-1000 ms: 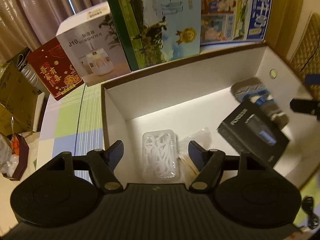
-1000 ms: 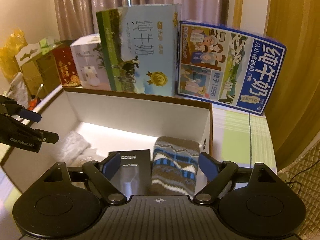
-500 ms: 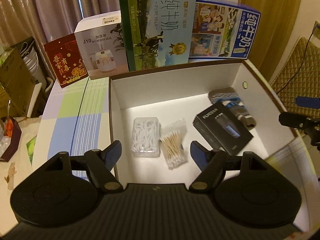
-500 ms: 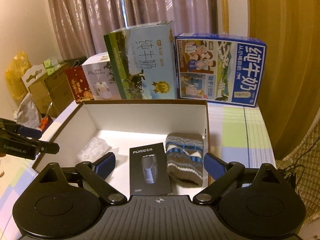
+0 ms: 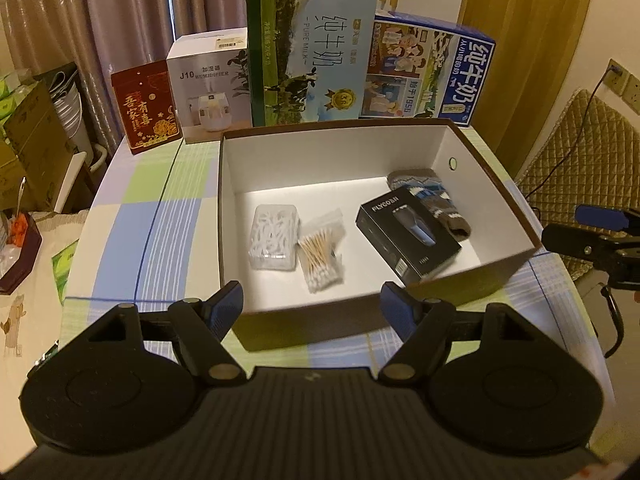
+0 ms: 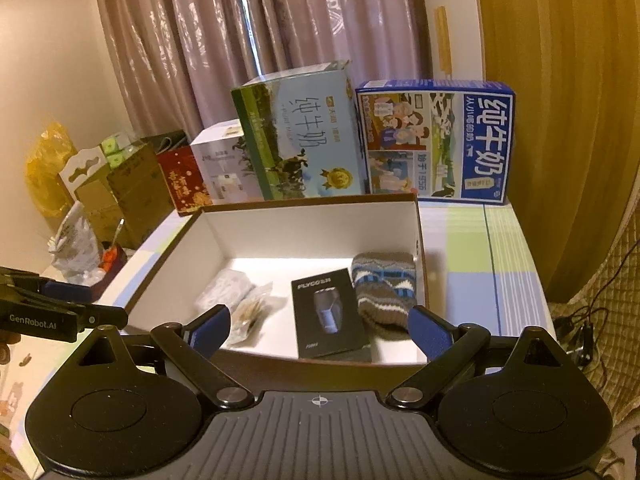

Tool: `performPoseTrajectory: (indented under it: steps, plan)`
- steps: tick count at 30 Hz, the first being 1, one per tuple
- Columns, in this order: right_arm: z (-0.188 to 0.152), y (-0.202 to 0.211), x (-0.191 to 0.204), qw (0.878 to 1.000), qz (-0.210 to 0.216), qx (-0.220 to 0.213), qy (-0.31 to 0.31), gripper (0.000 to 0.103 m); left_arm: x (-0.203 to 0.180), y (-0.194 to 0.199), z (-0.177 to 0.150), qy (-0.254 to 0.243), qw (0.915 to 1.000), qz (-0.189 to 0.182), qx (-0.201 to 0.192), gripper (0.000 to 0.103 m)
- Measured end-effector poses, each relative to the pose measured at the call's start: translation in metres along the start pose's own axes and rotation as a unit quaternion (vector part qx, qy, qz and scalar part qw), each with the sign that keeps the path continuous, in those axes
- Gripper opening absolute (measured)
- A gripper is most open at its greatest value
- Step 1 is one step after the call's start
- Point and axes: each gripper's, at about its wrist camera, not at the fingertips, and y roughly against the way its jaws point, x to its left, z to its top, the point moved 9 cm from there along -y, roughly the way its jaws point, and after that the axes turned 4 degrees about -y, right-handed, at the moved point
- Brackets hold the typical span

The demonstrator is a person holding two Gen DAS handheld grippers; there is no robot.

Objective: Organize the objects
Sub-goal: 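Withdraw both open tools from the box toward the remaining items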

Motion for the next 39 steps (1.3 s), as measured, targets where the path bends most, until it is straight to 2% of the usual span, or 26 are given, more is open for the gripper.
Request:
performPoseTrajectory:
  steps: [21, 32, 39]
  plan:
    - [-0.056, 0.055, 0.004, 1.0, -0.003, 0.023, -0.017, 0.093, -0.026, 0.045, -0.071, 0.045, 0.9987, -0.01, 0.022, 0.073]
    - [-0.088, 0.07, -0.003, 0.999, -0.01, 0.045, -0.02, 0.093, -0.036, 0.05, -0.104, 0.047, 0.9979, -0.01, 0.042, 0.073]
    - [-0.112, 0.072, -0.01, 0.997, -0.02, 0.071, -0.024, 0.093, -0.04, 0.044, -0.136, 0.061, 0.9954, -0.007, 0.074, 0.073]
